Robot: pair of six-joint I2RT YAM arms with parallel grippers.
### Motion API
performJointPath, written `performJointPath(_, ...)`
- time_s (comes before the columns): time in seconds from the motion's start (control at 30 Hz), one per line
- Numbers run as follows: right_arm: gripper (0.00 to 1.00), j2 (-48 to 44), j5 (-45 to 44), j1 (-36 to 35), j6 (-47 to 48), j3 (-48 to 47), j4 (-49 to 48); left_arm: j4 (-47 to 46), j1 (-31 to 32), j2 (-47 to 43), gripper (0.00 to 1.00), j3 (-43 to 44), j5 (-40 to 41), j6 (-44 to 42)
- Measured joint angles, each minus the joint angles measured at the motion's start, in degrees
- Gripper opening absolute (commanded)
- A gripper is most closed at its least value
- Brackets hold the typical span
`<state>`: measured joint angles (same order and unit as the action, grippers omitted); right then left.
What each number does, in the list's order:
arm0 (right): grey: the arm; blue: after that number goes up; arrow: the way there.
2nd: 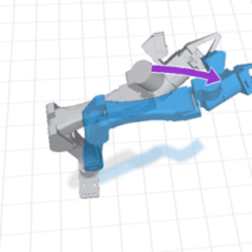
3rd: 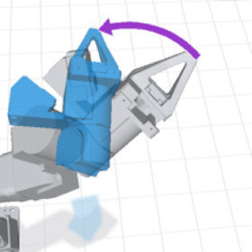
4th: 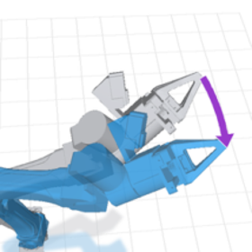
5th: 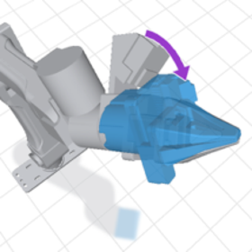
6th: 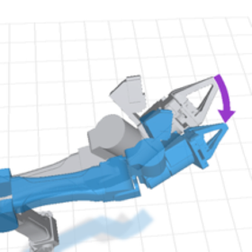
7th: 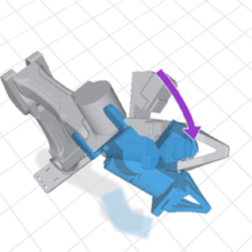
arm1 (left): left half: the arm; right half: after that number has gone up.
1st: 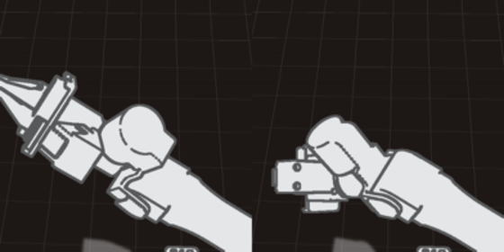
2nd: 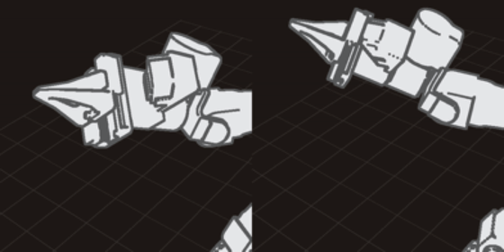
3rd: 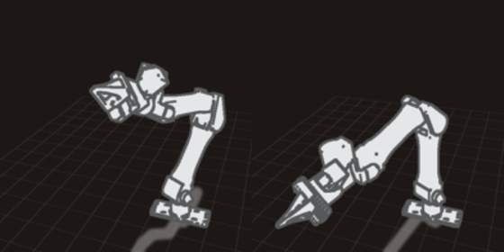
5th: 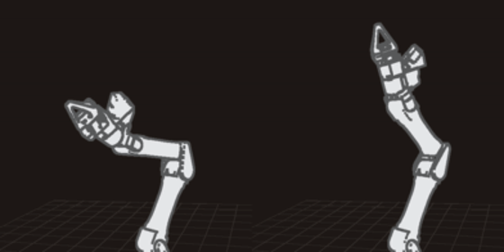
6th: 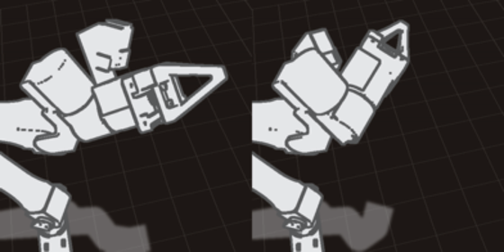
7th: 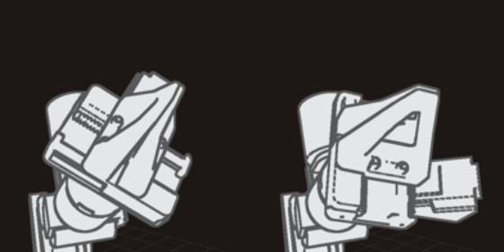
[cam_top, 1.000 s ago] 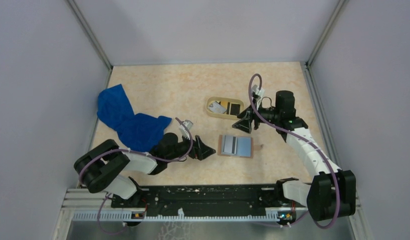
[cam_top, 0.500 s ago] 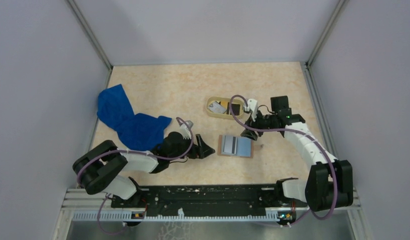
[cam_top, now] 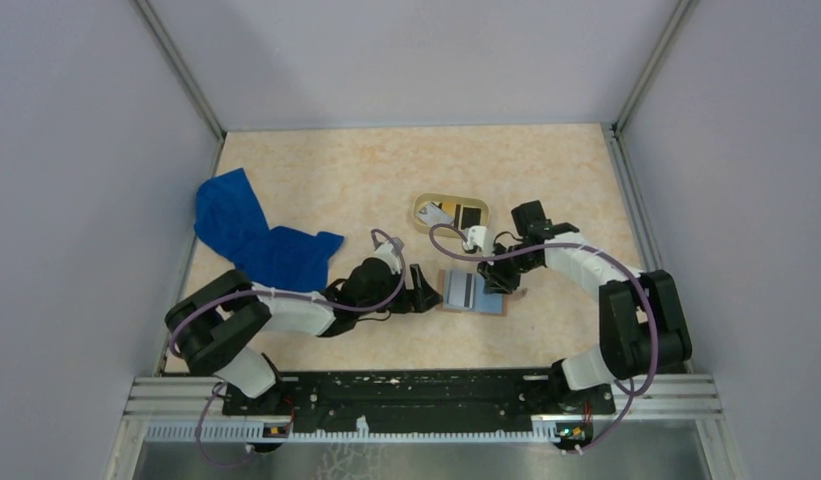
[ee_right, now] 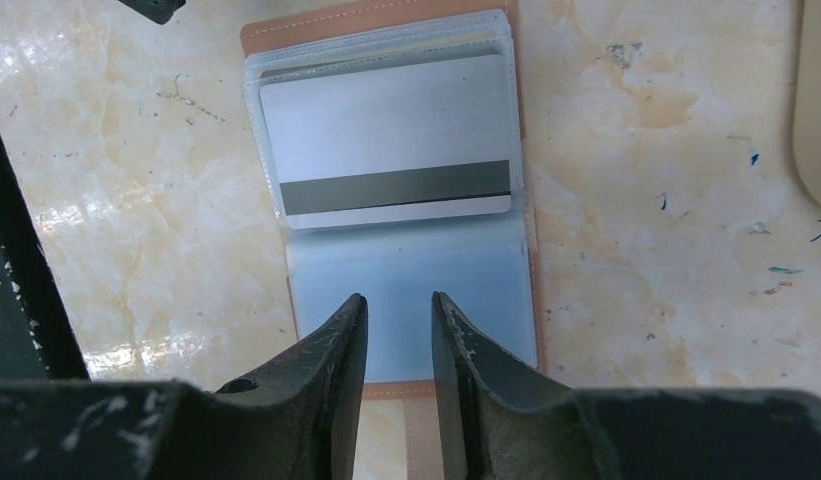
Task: Put the credit cards into the card holder
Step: Close the card holder at the center of the board.
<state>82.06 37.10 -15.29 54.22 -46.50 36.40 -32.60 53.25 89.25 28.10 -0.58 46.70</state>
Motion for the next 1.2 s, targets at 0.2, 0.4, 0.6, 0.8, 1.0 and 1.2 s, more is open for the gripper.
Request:
performJointPath(0.2,0.29,0.8,-1.6,-0.1,-1.0,0.0,-0.1,-1.8,0.0,2.2,0.88,1.1,-1.4,-0.8)
performJointPath(0.4,0.29,2.8,-2.6,-0.4,-2.3,0.0,-0.8,-4.3,-0.2,4.0,0.82,1.4,-2.3,-0.4)
performJointPath(0.6,0.3,3.9,-0.8,-1.1,-6.6,0.0,-3.6,-5.9,-0.3,5.4,0.68,1.3,-2.3,0.7)
performJointPath(0.8,0.29,7.6,-1.2,-3.6,-11.1,-0.2,-6.1,-6.1,-0.3,5.8,0.66,1.2,-2.3,1.3)
performJointPath(1.0,0.31,8.9,-2.2,-6.8,-13.4,-1.6,-7.7,-7.0,-0.3,5.6,0.6,0.2,-2.4,1.2)
performJointPath(1.2,0.34,8.9,-4.8,-7.8,-13.7,-4.8,-5.0,-6.2,-0.3,1.1,0.61,-3.4,-1.4,-0.3)
